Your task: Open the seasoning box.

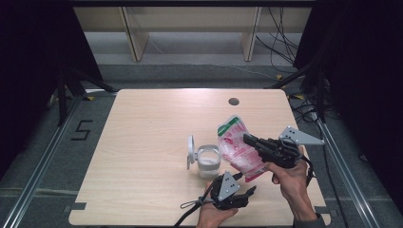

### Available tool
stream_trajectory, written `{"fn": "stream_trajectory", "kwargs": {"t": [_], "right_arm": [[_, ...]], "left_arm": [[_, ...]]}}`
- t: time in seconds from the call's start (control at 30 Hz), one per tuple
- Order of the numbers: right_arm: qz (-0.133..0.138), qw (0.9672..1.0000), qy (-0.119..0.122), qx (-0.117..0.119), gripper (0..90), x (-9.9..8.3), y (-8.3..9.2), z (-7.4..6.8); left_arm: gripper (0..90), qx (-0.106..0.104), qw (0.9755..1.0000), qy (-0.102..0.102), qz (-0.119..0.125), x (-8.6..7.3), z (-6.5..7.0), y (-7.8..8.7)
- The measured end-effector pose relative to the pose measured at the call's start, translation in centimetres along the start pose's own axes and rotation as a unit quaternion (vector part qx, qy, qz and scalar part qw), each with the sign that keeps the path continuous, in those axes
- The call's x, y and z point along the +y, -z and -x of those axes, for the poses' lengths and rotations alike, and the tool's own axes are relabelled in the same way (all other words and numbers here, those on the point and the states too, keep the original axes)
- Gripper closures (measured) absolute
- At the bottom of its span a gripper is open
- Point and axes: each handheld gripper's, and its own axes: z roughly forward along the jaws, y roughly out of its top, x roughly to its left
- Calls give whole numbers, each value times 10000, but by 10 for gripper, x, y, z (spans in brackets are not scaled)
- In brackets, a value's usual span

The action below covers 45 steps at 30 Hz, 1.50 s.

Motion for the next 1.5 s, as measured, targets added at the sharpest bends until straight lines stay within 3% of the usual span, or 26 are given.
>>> {"fn": "stream_trajectory", "kwargs": {"t": [0.03,0.1,0.17,0.23,0.27,0.3,0.43,0.47,0.5,0.53,0.57,0.6,0.73,0.77,0.9,0.93,1.03,1.13,1.23,1.27,1.3,1.37,1.43,1.47,1.5], "right_arm": [[50,10000,6,16,900,-1,0,1],[41,9999,100,-27,900,-1,1,4],[31,9999,-96,-35,900,-4,2,3],[8,10000,20,-41,900,-5,3,7],[13,9999,-115,-40,900,-6,4,6],[1,10000,36,-28,900,-7,3,10],[-4,9999,4,-113,900,-13,5,15],[-44,9998,-179,-124,900,-16,5,14],[-17,9999,-71,-132,900,-17,5,17],[-7,9998,-139,-149,900,-20,5,18],[-104,9996,-1,-249,900,-21,7,21],[-150,9993,-205,-264,900,-24,8,20],[-207,9990,-193,-338,900,-35,9,28],[-164,9988,-287,-367,900,-37,11,29],[-104,9990,-56,-436,900,-37,20,32],[-162,9988,-217,-410,900,-38,22,31],[-185,9987,-130,-451,900,-39,30,33],[-285,9987,-208,-369,900,-40,38,33],[-321,9981,12,-535,900,-40,43,38],[-359,9976,-165,-561,900,-40,45,36],[-269,9980,-111,-565,900,-42,45,38],[-337,9972,107,-663,900,-42,46,42],[-398,9960,167,-782,900,-42,48,43],[-430,9958,94,-797,900,-42,49,43],[-415,9959,41,-804,900,-44,49,43]], "left_arm": [[394,-51,10000,11,39,-1,-1,1],[391,60,9999,118,56,-2,-2,6],[391,133,9998,126,106,-4,-4,10],[385,109,9997,189,76,-4,-6,14],[383,148,9998,154,40,-4,-7,18],[383,146,9998,129,67,-4,-8,20],[382,157,9998,69,35,-2,-10,29],[382,143,9999,52,11,-3,-10,31],[383,144,9999,37,8,-3,-10,33],[383,164,9999,47,-4,-4,-10,35],[383,143,9999,71,32,-5,-10,37],[383,168,9998,36,-46,-5,-11,39],[383,200,9998,27,-23,-5,-13,45],[383,196,9998,57,28,-5,-14,46],[381,293,9995,71,54,-5,-18,51],[381,280,9996,87,47,-5,-19,52],[380,329,9994,118,48,-5,-21,55],[377,389,9991,124,83,-6,-23,57],[375,417,9989,134,137,-6,-25,58],[375,436,9989,134,92,-6,-25,59],[375,431,9989,147,96,-6,-25,60],[375,427,9989,146,121,-6,-25,59],[375,411,9990,135,95,-6,-25,58],[376,372,9993,-33,57,-5,-27,59],[376,383,9992,106,57,-6,-25,58]]}}
